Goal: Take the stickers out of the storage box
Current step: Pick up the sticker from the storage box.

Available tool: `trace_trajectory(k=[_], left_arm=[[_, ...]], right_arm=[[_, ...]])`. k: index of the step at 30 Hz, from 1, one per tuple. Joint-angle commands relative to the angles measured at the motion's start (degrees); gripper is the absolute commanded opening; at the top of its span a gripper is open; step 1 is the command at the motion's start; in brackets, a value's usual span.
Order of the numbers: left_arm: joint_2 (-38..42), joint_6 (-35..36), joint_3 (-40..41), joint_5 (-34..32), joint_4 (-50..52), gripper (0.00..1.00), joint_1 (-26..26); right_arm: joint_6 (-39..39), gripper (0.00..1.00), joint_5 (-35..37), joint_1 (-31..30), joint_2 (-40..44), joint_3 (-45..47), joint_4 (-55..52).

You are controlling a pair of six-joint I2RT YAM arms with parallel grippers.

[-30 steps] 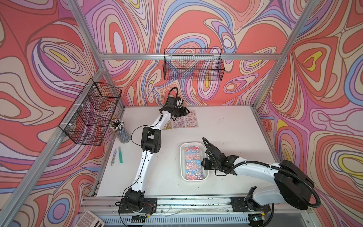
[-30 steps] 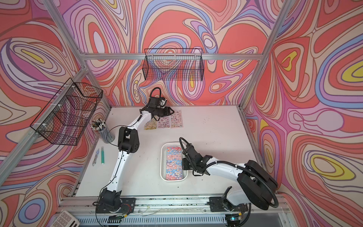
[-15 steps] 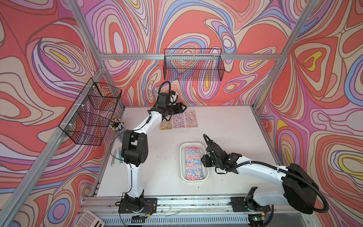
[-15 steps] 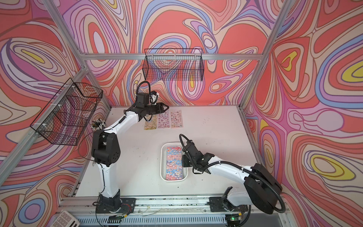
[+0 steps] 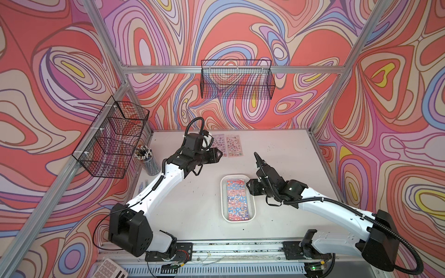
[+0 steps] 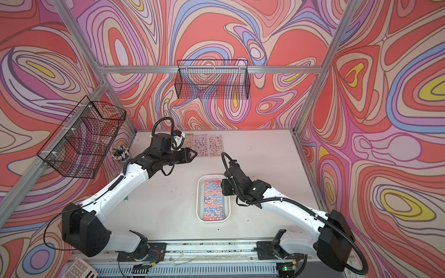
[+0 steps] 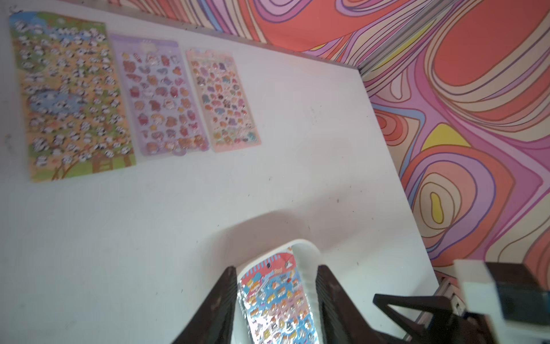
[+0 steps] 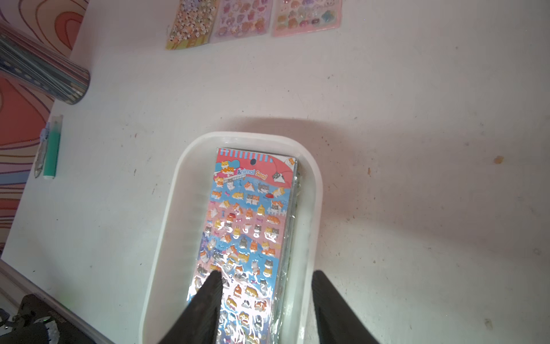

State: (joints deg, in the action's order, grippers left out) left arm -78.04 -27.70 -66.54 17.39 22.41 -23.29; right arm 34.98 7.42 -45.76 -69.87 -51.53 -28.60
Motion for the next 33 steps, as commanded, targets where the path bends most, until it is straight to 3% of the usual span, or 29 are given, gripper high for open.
trace_trajectory(k=[1, 6, 12, 22, 33], left_arm=[[5.61, -1.03, 6.51, -4.03, 8.18, 0.43, -0.52], [11.79, -3.87, 19.16, -3.56, 4.28, 0.42, -2.63], [13.54, -7.08, 26.54, -4.56, -1.99, 0.45, -6.77], [7.31, -9.92, 28.0, -4.03, -11.7, 0.43, -11.85], [4.98, -11.55, 28.5, -5.94, -13.54, 0.49, -16.82]], right_arm=[[-0.69, 0.52, -1.02, -0.06, -0.38, -1.03, -3.86], [0.73, 0.54, -1.49, -1.09, -2.36, -0.11, -2.2], [1.86, 0.55, -2.68, -2.88, -6.3, 0.08, 0.44], [4.23, 0.54, -3.08, -3.71, -13.24, -0.51, 2.94], [5.15, 0.55, -0.16, -3.97, -16.86, 0.2, 2.61]])
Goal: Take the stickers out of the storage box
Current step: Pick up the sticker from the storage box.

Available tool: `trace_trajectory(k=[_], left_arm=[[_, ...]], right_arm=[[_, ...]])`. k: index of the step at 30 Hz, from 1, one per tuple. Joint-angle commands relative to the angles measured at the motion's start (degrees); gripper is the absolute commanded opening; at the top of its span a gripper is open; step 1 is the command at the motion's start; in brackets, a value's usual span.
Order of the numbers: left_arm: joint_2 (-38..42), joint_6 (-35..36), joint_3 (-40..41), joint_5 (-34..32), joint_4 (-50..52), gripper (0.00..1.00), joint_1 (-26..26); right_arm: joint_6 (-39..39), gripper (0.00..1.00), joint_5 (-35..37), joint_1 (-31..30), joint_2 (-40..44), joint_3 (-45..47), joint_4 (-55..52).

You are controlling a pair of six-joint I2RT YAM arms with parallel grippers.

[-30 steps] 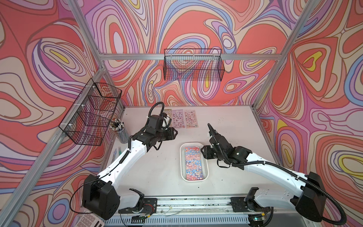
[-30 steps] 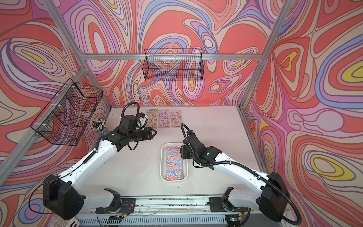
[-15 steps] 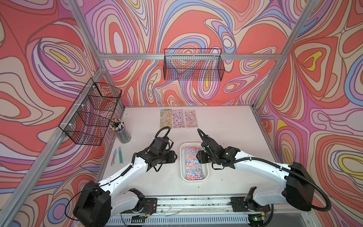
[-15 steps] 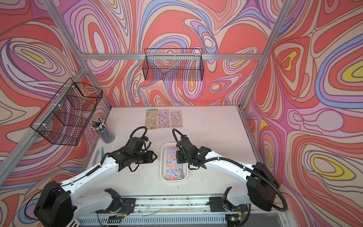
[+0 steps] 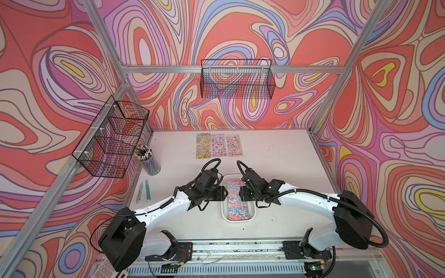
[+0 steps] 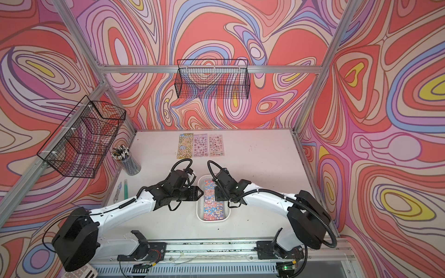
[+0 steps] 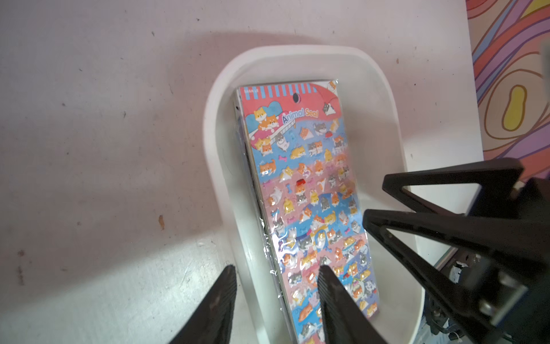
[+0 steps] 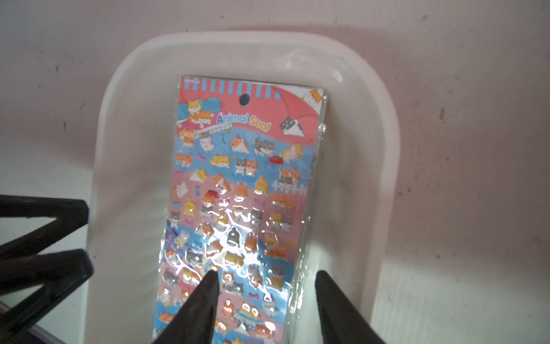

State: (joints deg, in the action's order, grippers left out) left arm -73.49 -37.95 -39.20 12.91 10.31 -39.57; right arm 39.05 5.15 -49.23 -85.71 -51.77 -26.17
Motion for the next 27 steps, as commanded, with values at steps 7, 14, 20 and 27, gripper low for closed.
trace_trajectory(k=[7, 14, 20, 27], left_arm=[[2.3, -3.83, 4.86, -2.43, -3.98, 0.37, -1.48], [1.01, -5.01, 6.14, -1.85, -6.42, 0.27, -1.63], [1.24, -5.31, 5.82, -1.92, -6.88, 0.24, -2.11], [1.23, -5.51, 6.66, -2.28, -7.28, 0.24, -2.29]], right_arm=[[2.15, 0.56, 2.27, -0.61, -3.42, 0.97, 1.85], [2.61, 0.56, 0.97, -0.69, -5.56, 0.28, 3.06], [2.63, 0.57, 1.34, -0.67, -6.75, -0.22, 3.05], [2.68, 0.58, 0.53, -0.61, -7.51, -1.1, 3.05]])
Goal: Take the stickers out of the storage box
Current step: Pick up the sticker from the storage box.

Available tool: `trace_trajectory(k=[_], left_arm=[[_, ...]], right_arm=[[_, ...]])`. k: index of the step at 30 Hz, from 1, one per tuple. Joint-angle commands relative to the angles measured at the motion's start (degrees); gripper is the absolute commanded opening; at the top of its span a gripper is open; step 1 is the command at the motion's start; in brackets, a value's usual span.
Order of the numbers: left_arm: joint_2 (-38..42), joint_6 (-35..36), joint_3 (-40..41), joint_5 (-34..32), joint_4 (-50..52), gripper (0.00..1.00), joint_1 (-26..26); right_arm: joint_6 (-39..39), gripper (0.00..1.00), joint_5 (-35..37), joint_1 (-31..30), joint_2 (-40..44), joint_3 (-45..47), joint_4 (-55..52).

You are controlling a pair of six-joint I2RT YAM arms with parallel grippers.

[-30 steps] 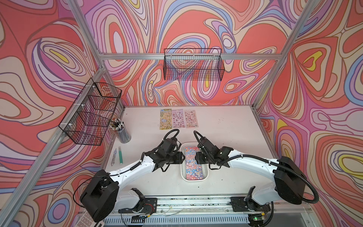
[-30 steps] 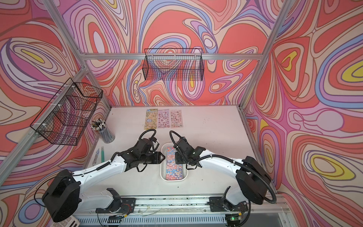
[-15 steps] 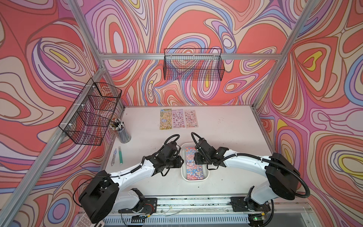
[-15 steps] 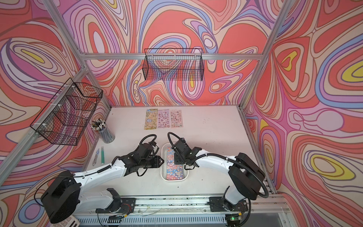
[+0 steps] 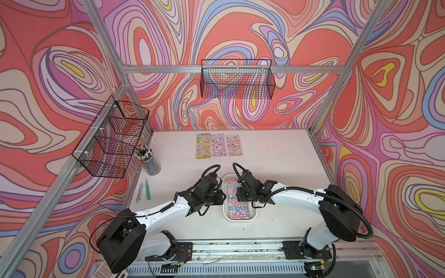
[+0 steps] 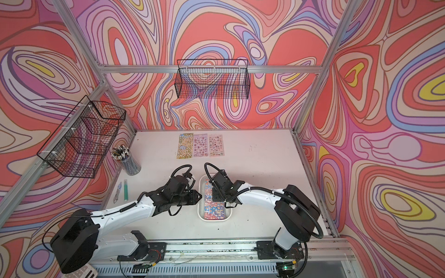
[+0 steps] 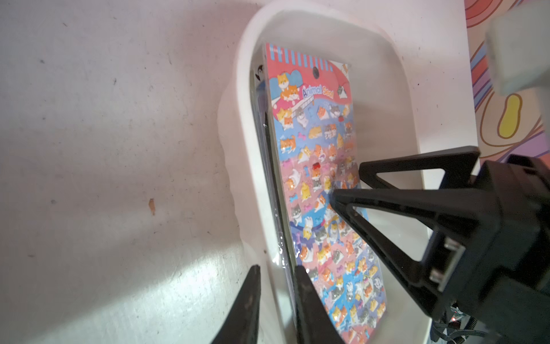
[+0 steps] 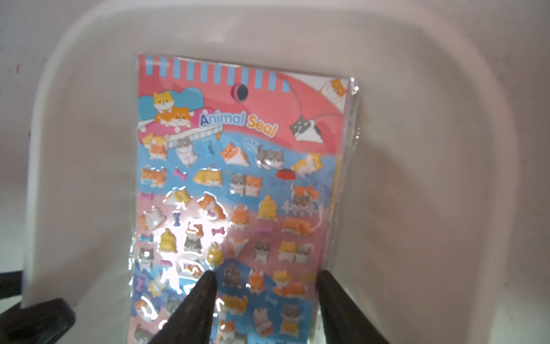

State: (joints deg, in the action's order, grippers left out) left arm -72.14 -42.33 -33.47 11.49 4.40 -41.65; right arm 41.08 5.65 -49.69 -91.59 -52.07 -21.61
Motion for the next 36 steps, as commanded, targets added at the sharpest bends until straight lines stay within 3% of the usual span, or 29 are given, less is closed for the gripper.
trace_trajectory(k=[1, 14, 17, 20, 22, 25, 31, 36], left_arm=[[-0.27, -1.25, 1.04, -0.77, -1.66, 0.24, -0.27], [0.6, -1.62, 2.1, -1.82, -1.95, 0.22, -0.58], [0.6, -1.62, 2.34, -1.82, -1.94, 0.22, -0.63], [0.59, -1.71, 2.54, -2.04, -2.04, 0.21, -0.63], [0.59, -1.71, 2.54, -2.1, -2.04, 0.21, -0.63], [0.6, -1.71, 2.54, -2.13, -2.03, 0.21, -0.58], [2.01, -2.54, 2.93, -3.08, -1.73, 0.2, -0.66], [3.74, -3.03, 3.28, -4.22, -1.77, 0.19, -0.63]], right_arm=[[0.6, 0.59, -0.13, -0.22, -1.92, -1.05, -1.58], [0.15, 0.6, 0.8, -0.16, -3.9, -3.24, -2.68], [-0.03, 0.51, 0.42, -0.23, -3.52, -3.81, -2.91], [-0.04, 0.34, 0.26, -0.14, -2.99, -4.33, -3.24], [0.03, 0.29, 0.31, -0.15, -2.46, -4.57, -3.43], [-0.02, 0.31, 1.0, -0.16, -1.6, -5.12, -4.41], [-0.45, 0.48, 2.85, -0.19, -0.54, -5.11, -6.91], [0.0, 0.52, 2.57, -0.18, -0.99, -3.92, -6.33]])
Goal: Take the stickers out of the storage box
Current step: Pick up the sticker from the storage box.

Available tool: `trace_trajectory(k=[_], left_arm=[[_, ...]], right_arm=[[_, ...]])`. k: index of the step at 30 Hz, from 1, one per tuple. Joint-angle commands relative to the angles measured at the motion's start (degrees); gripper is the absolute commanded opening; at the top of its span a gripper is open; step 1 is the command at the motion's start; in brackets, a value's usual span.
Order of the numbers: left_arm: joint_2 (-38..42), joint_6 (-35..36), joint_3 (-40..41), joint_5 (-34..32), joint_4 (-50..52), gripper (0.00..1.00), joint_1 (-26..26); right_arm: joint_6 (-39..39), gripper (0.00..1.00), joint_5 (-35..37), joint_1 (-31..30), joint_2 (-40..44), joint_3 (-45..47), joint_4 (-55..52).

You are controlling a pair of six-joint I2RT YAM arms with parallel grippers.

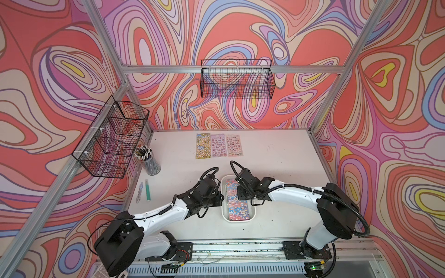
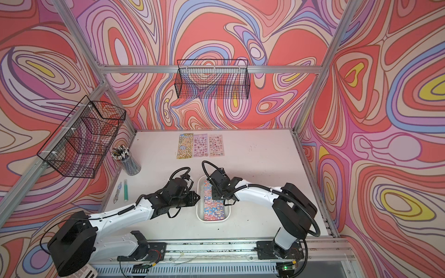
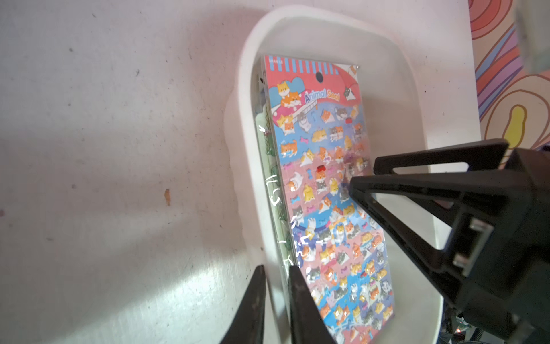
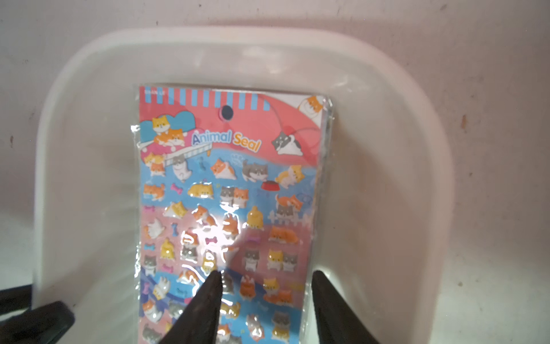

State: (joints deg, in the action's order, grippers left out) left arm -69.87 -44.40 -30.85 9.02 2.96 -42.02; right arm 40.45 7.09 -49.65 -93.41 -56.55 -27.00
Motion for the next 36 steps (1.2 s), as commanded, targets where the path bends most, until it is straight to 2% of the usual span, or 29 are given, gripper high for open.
trace_trajectory(k=[1, 6, 22, 26, 31, 36], left_arm=[[1.53, -1.04, 0.7, -1.91, -0.29, 0.18, -0.23], [1.57, -1.39, 2.9, -1.83, -0.75, 0.18, -0.26], [1.38, -1.91, 3.59, -1.55, -2.45, 0.18, -0.3], [1.31, -2.0, 3.69, -1.56, -2.78, 0.18, -0.34], [1.31, -2.0, 3.69, -1.52, -2.74, 0.18, -0.3], [1.39, -2.01, 3.78, -1.63, -2.79, 0.18, -0.34]], right_arm=[[0.63, 0.53, 1.0, -0.19, 0.43, 0.52, -0.91], [0.25, 0.59, 2.38, -0.2, 0.21, -0.02, -1.4], [0.86, 0.6, 0.2, -0.66, -3.01, 1.45, 1.44], [0.88, 0.54, 0.0, -0.74, -3.51, 1.27, 1.61], [1.22, 0.36, -0.07, -0.69, -3.39, 1.23, 1.82], [1.22, 0.33, 0.25, -0.68, -2.07, 0.55, 0.95]])
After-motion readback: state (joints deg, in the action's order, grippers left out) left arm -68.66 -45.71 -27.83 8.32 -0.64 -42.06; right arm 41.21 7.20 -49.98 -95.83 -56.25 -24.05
